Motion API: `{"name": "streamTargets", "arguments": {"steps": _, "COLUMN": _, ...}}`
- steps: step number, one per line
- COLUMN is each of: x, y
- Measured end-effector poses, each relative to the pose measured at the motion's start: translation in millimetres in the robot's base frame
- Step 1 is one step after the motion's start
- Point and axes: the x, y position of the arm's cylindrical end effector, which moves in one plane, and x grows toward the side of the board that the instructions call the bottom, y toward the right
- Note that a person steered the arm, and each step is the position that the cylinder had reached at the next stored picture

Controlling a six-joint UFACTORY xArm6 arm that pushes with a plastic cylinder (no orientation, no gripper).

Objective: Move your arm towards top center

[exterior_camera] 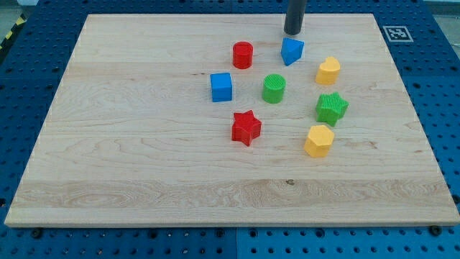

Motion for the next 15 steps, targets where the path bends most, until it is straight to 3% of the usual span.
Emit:
{"name": "streamTargets", "arguments": {"steps": 8, "x": -23, "y": 0}}
{"name": "streamTargets", "arguments": {"steps": 15, "x": -44, "y": -36}}
